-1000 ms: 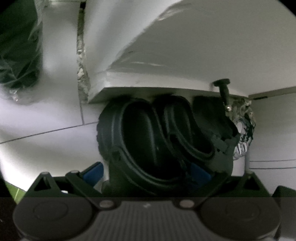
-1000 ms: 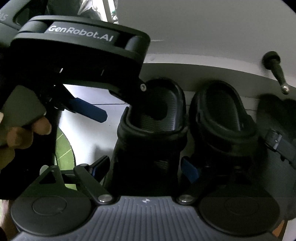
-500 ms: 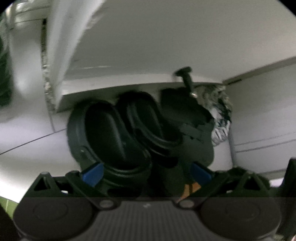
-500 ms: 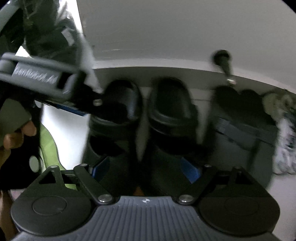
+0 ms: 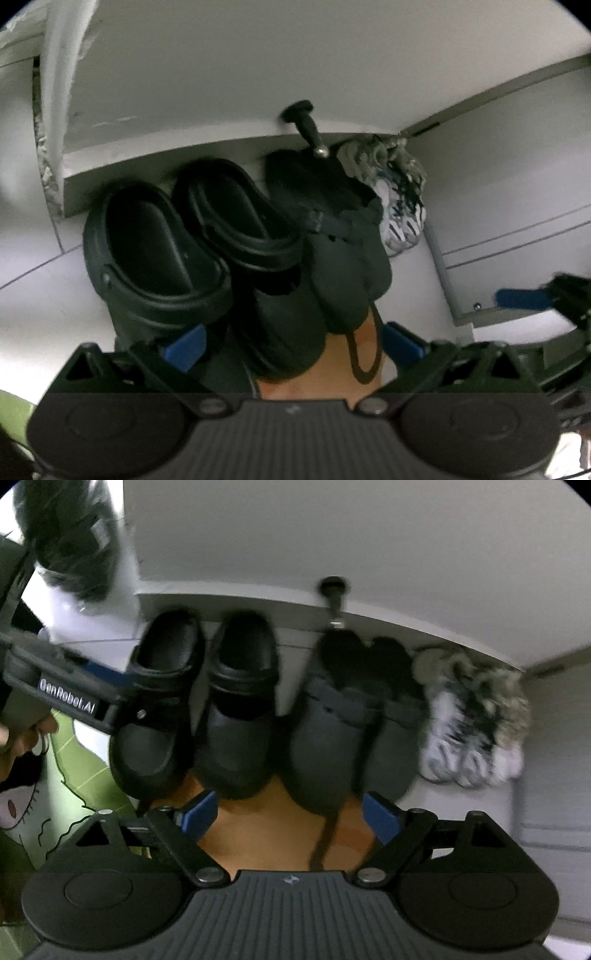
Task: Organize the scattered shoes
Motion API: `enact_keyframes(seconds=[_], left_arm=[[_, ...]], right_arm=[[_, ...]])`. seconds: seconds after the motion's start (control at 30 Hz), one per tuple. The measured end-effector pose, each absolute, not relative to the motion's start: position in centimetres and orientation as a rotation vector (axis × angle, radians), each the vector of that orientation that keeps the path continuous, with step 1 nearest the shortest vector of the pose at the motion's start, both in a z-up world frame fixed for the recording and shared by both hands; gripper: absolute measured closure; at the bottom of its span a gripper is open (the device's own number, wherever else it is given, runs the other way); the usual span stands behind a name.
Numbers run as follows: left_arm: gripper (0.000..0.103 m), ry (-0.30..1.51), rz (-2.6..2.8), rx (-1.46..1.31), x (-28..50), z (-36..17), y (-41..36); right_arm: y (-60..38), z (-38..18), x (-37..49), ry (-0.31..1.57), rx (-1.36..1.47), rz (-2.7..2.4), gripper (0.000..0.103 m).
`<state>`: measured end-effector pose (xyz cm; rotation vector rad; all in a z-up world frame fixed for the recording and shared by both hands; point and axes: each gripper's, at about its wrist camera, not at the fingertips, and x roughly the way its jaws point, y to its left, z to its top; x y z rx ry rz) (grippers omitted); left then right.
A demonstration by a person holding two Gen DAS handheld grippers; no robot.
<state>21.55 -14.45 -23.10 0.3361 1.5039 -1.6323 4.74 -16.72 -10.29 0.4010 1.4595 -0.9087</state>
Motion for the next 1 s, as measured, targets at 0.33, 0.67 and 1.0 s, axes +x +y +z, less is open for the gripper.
enact_keyframes(seconds=[0.33, 0.67, 1.0], left_arm=[[0.000, 1.411, -1.741, 0.458, 18.5, -19.6, -15.4], [0.000, 1.403, -1.774, 0.544, 18.5, -16.0, -16.8], [0.000, 1.351, -1.826, 0.594, 16.1, -11.0, -17.5]], right_arm=[[-14.3, -4.3, -1.6, 1.295, 0.626, -1.287, 0.004], [-11.8, -1.3, -6.9, 0.916, 0.865, -1.601, 0.000], [-9.0, 0.1, -8.4, 0.724, 1.027, -1.769, 0.000]])
